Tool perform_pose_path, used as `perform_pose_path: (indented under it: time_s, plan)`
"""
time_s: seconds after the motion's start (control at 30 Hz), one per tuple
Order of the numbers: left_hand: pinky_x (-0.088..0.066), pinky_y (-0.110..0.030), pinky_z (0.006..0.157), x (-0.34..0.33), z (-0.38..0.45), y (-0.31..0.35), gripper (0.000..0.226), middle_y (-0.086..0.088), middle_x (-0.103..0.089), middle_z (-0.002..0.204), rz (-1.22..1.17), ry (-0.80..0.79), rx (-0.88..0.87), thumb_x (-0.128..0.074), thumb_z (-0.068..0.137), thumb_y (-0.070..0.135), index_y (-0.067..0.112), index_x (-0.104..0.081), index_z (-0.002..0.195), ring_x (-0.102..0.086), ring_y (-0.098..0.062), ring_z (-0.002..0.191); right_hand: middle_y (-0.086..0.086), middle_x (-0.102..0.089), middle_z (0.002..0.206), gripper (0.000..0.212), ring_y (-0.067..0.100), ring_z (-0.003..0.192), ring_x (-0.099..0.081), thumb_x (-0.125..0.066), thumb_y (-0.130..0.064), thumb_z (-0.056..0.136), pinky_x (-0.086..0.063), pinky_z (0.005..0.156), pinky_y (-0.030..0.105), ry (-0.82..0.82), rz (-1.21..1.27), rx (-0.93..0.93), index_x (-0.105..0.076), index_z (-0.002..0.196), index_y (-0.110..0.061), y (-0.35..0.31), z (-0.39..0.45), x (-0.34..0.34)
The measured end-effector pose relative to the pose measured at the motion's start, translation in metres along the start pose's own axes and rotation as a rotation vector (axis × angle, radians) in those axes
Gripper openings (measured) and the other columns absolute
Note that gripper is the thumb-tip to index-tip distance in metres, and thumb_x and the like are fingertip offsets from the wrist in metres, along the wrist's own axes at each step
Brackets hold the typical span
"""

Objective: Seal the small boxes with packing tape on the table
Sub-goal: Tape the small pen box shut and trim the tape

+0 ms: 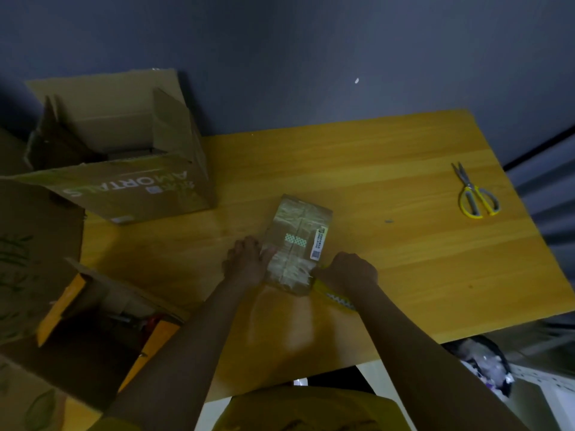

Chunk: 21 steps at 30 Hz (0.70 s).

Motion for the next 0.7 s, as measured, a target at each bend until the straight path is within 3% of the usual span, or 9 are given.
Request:
perform_pose_path:
  time_s: [0.07, 0.13, 0.2, 0.27, 0.37, 0.53, 0.63, 0.7]
  plan:
    - [-0.030, -0.043, 0.104, 0.015, -0.015, 0.034, 0.051, -0.010, -0.033, 0.142, 0.065, 0.114, -0.201, -0.046, 0.095, 0.049, 0.017, -0.039, 0.135, -0.031, -0.030, 0.130, 0.007, -0.061, 0.120, 0.068, 0.027, 0.107, -0.060, -0.051, -0.068, 0.086, -0.041, 0.074, 0.030, 0.001, 0.002, 0.009, -0.058, 0.122, -0.011, -0.001, 0.000, 0.000]
    - [-0.018, -0.049, 0.113, -0.003, -0.026, 0.062, 0.079, -0.008, -0.009, 0.157, 0.234, -0.043, -0.401, -0.052, 0.086, 0.064, 0.021, -0.026, 0.147, -0.009, -0.028, 0.143, 0.007, -0.061, 0.120, 0.070, 0.027, 0.108, -0.060, -0.050, -0.069, 0.085, -0.041, 0.075, 0.030, 0.002, 0.005, 0.018, -0.058, 0.122, -0.011, -0.001, 0.000, 0.001]
    - [-0.007, -0.063, 0.113, -0.028, -0.031, 0.064, 0.111, -0.004, 0.017, 0.160, 0.499, -0.213, -0.454, -0.056, 0.069, 0.079, 0.027, -0.005, 0.153, 0.016, -0.030, 0.146, 0.007, -0.061, 0.118, 0.069, 0.027, 0.106, -0.060, -0.049, -0.069, 0.085, -0.041, 0.074, 0.030, 0.006, 0.003, 0.028, -0.059, 0.120, -0.010, -0.002, -0.001, 0.001]
    - [-0.002, -0.071, 0.108, -0.038, -0.028, 0.054, 0.124, -0.005, 0.035, 0.153, 0.568, -0.303, -0.374, -0.063, 0.064, 0.078, 0.032, 0.012, 0.151, 0.029, -0.038, 0.140, 0.007, -0.062, 0.117, 0.069, 0.027, 0.104, -0.061, -0.048, -0.069, 0.086, -0.041, 0.074, 0.030, 0.010, -0.003, 0.037, -0.059, 0.119, -0.010, -0.002, 0.000, 0.001]
    - [-0.001, -0.075, 0.106, -0.043, -0.034, 0.049, 0.130, -0.006, 0.045, 0.147, 0.487, -0.299, -0.247, -0.065, 0.060, 0.078, 0.035, 0.020, 0.148, 0.034, -0.042, 0.136, 0.007, -0.062, 0.115, 0.067, 0.027, 0.103, -0.061, -0.048, -0.068, 0.087, -0.041, 0.074, 0.031, 0.014, -0.015, 0.040, -0.058, 0.120, -0.010, -0.002, -0.001, 0.001]
    - [0.002, -0.073, 0.106, -0.048, -0.040, 0.054, 0.131, -0.009, 0.046, 0.146, 0.426, -0.212, -0.151, -0.065, 0.059, 0.080, 0.031, 0.017, 0.150, 0.034, -0.044, 0.136, 0.012, -0.060, 0.119, 0.076, 0.029, 0.105, -0.060, -0.034, -0.072, 0.090, -0.044, 0.078, 0.034, 0.021, -0.007, 0.082, -0.057, 0.120, -0.006, 0.000, -0.002, 0.002]
    - [-0.007, -0.071, 0.108, -0.047, -0.040, 0.055, 0.127, -0.007, 0.046, 0.146, 0.410, -0.215, -0.124, -0.068, 0.064, 0.073, 0.031, 0.015, 0.151, 0.029, -0.043, 0.139, 0.014, -0.053, 0.135, 0.085, 0.030, 0.116, -0.055, -0.045, -0.075, 0.084, -0.043, 0.086, 0.036, -0.163, 0.092, 0.141, -0.052, 0.133, -0.006, 0.012, 0.000, -0.009]
    - [-0.020, -0.067, 0.106, -0.046, -0.040, 0.054, 0.125, -0.003, 0.044, 0.148, 0.329, -0.213, -0.109, -0.073, 0.065, 0.066, 0.031, 0.010, 0.151, 0.021, -0.041, 0.142, 0.016, -0.054, 0.136, 0.094, 0.031, 0.116, -0.056, -0.056, -0.077, 0.075, -0.043, 0.084, 0.033, -0.295, 0.229, 0.169, -0.053, 0.135, -0.005, 0.026, -0.004, -0.015]
Point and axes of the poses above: each hand's wrist, its own z-axis towards the middle knuckle, its own x-axis out of the back of the hand, y = z × x, the point moved 10 cm from there along z, towards the middle knuckle
